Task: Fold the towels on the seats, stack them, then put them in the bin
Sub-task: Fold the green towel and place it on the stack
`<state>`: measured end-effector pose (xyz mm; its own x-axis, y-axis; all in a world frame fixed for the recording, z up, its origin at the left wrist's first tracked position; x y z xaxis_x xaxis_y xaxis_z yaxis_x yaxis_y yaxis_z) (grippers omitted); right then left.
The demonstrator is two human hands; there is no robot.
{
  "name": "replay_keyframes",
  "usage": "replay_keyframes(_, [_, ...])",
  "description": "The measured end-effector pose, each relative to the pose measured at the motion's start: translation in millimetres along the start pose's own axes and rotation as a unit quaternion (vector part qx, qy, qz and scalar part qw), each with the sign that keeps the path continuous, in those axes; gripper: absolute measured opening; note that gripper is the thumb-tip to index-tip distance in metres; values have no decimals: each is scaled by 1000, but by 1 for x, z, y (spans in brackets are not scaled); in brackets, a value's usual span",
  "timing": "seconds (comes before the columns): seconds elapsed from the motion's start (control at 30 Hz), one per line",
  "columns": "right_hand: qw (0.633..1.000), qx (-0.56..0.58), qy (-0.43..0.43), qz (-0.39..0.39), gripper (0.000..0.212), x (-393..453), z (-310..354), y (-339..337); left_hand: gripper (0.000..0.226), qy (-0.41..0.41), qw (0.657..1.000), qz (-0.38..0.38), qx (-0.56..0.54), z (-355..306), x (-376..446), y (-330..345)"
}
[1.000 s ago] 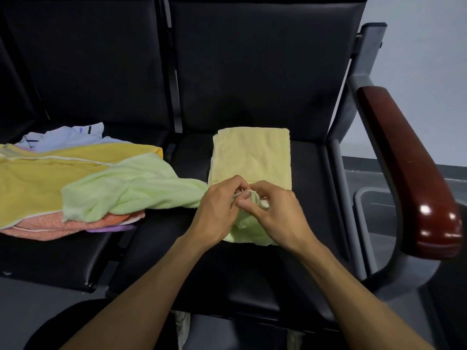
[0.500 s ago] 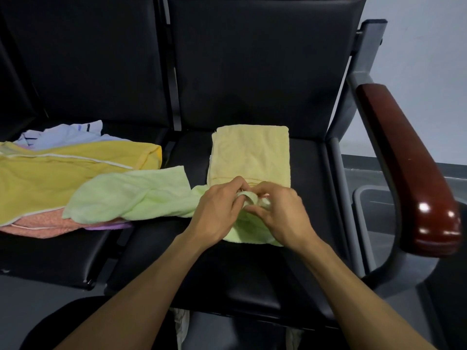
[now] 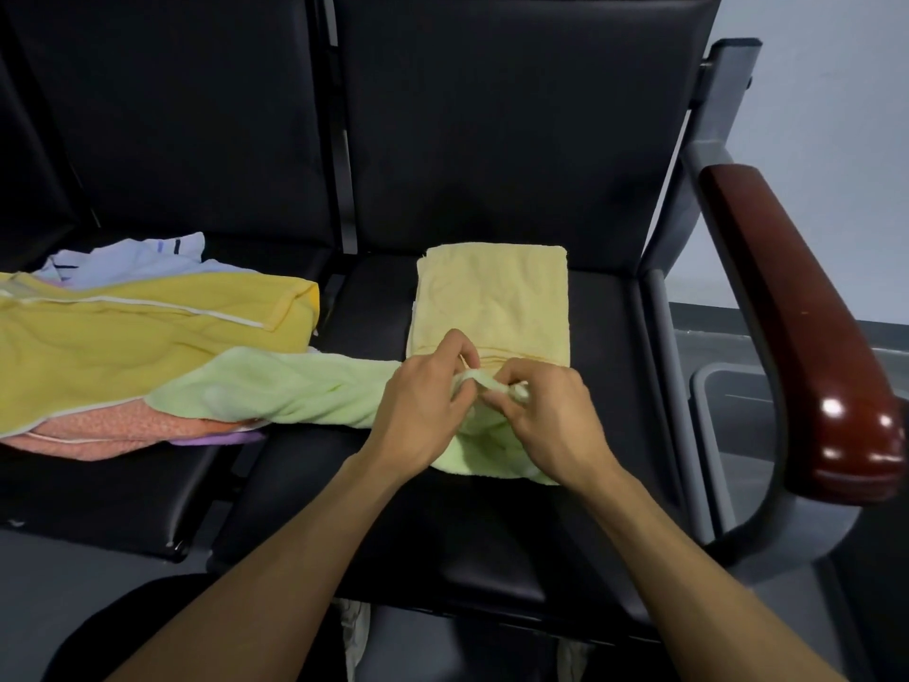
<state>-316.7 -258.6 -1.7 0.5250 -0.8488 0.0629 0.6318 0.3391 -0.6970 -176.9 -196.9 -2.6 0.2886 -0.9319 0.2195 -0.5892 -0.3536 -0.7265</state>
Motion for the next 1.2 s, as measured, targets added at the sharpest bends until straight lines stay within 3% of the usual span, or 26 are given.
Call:
replay_keyframes(0.13, [980,97,27,-174,22,1,0,-18,19,-44,994,-54,84,6,3,-10])
replay_keyframes(0.17, [974,116,42,-188,22,0,1,-21,19,-51,993,-66,89,8,4,-12])
replay_keyframes(0.27, [994,45,42,-94,9,1,-2,-16,19,-47,997,-47,33,11,5,-11])
replay_keyframes(0.33, [1000,-25,14,-13,40,-1,-4,-5,22,-39,999,1,-15,9,4,-5])
replay_keyframes(0.37, [1000,-27,-4,4,39,0,-4,-1,22,-36,999,18,-27,7,3,-3])
replay_keyframes(0.4, [1000,-18,-18,1,26,-1,-1,2,22,-34,999,23,-28,4,2,-2])
replay_keyframes(0.43, [999,2,-27,-17,8,-1,1,2,21,-34,999,16,-19,4,2,-2])
replay_keyframes(0.57, [964,126,9,-234,17,2,-1,-29,15,-74,992,-49,88,14,6,-14])
replay_keyframes(0.6, [959,136,22,-248,15,3,-2,-36,17,-84,991,-60,80,17,6,-17])
replay_keyframes(0.7, [988,84,17,-131,7,4,-5,-29,22,-78,996,-35,-13,15,6,-14])
replay_keyframes(0.8, [999,29,-10,31,39,-3,1,-2,15,-43,997,10,-63,3,3,-5])
replay_keyframes(0.87, [998,-3,-14,55,30,-3,1,5,11,-28,996,12,-81,0,4,-1])
replay_keyframes(0.93, [1000,-25,4,9,2,2,-2,1,10,-26,997,8,-71,1,5,0])
replay_keyframes(1.0, [996,18,41,-77,13,3,-6,-7,10,-25,1000,-6,-18,3,5,1])
replay_keyframes(1.1, [961,156,81,-214,19,0,-5,-25,15,-51,993,-37,102,10,5,-4])
replay_keyframes(1.2, [960,172,88,-205,16,2,-5,-32,23,-80,991,-66,84,16,7,-10])
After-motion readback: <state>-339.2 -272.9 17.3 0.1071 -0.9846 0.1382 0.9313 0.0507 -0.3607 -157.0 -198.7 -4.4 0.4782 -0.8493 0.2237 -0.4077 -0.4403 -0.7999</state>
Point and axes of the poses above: each hand's wrist, its own x-axis towards the middle knuckle, its own y-axis out of the palm, z = x × y, the point moved 3 cm from there along x, towards the middle knuckle, and after that the axes turned 1 degree about x, right-handed, at the moved point
